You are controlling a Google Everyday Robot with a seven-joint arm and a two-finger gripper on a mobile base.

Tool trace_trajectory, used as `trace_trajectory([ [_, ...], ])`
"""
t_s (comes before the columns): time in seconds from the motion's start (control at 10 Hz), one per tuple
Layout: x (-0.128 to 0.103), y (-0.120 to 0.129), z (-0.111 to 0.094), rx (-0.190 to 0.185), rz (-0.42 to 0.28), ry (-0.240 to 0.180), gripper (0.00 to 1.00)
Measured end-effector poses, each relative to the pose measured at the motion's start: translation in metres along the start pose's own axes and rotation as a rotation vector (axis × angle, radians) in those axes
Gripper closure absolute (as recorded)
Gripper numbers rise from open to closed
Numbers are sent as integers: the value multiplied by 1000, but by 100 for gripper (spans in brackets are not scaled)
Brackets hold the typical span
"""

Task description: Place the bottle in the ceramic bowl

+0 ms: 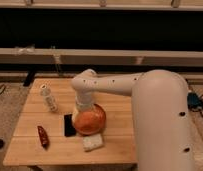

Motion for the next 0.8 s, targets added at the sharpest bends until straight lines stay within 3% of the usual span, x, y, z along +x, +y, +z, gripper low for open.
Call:
trace_trajectory([
  [0.2, -13, 4, -20, 43, -46, -57, 20],
  [0.4, -32, 16, -48, 119, -124, -124, 20],
  [0.7, -67, 48, -89, 213, -225, -248, 20],
  [0.8, -75, 59, -94, 223, -246, -271, 20],
])
